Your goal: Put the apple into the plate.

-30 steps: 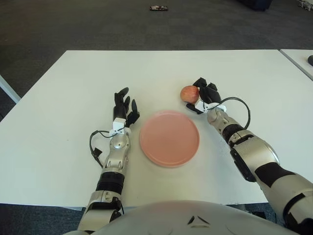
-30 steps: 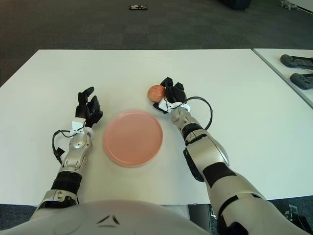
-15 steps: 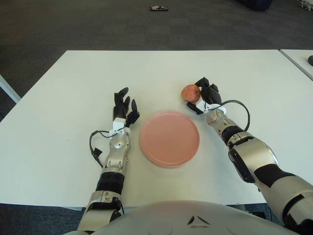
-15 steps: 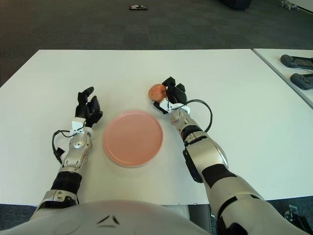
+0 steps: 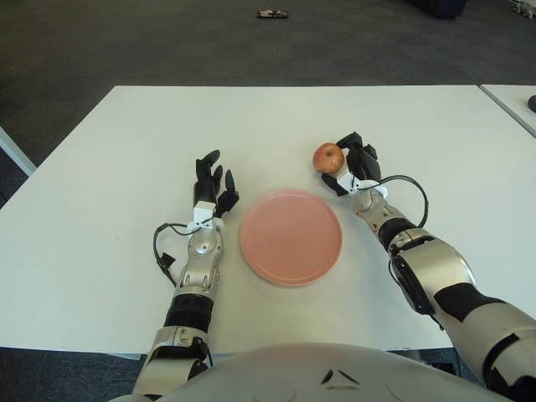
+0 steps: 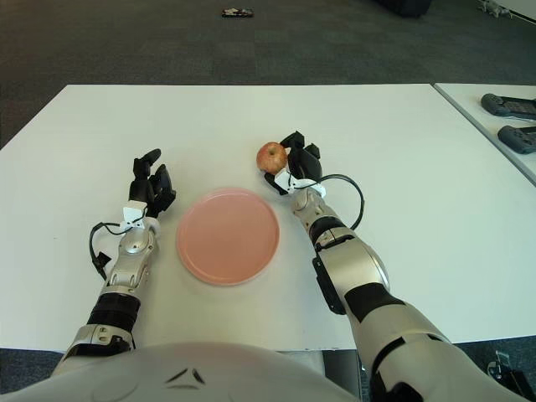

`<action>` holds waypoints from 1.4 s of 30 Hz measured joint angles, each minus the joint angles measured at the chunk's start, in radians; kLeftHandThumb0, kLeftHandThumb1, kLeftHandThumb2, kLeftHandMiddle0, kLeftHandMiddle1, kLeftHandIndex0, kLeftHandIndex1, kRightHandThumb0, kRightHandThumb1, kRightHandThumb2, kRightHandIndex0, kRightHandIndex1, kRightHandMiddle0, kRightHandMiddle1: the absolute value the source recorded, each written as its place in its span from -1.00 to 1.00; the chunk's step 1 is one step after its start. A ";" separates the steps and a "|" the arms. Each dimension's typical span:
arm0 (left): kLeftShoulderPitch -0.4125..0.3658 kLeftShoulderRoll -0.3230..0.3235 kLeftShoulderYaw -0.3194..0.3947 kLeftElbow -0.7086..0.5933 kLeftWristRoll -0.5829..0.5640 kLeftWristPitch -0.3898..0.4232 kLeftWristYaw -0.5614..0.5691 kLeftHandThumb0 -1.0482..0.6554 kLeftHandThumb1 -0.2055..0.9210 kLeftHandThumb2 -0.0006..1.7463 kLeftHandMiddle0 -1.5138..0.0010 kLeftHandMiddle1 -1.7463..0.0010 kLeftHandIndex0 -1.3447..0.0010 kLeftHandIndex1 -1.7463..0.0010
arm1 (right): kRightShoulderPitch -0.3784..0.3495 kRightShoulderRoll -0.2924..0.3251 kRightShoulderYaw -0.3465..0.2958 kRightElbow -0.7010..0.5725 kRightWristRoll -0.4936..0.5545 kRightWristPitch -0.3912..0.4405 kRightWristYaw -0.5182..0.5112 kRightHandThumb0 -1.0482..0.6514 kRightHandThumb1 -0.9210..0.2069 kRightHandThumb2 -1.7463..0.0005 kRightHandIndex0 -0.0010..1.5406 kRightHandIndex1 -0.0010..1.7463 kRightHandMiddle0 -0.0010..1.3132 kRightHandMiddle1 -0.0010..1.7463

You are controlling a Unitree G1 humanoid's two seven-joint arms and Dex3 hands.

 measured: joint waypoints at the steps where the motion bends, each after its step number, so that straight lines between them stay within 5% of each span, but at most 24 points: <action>1: 0.000 0.000 0.000 0.000 0.000 0.000 0.000 -0.61 1.00 -0.14 0.41 0.98 1.00 -0.07 | 0.000 0.000 -0.002 0.000 0.000 0.000 -0.003 -0.32 0.12 -0.54 0.60 1.00 -0.05 1.00; 19: 0.000 0.000 -0.004 -0.005 0.003 0.008 0.004 -0.61 1.00 -0.13 0.41 0.98 1.00 -0.06 | 0.000 -0.001 -0.023 -0.002 0.012 -0.005 -0.010 -0.31 0.07 -0.50 0.60 1.00 -0.08 1.00; 42: 0.000 0.003 -0.010 -0.005 0.005 0.008 0.004 -0.62 1.00 -0.11 0.42 0.98 1.00 -0.04 | -0.063 -0.026 -0.030 -0.075 0.026 -0.150 -0.001 -0.29 -0.05 -0.40 0.54 1.00 -0.16 1.00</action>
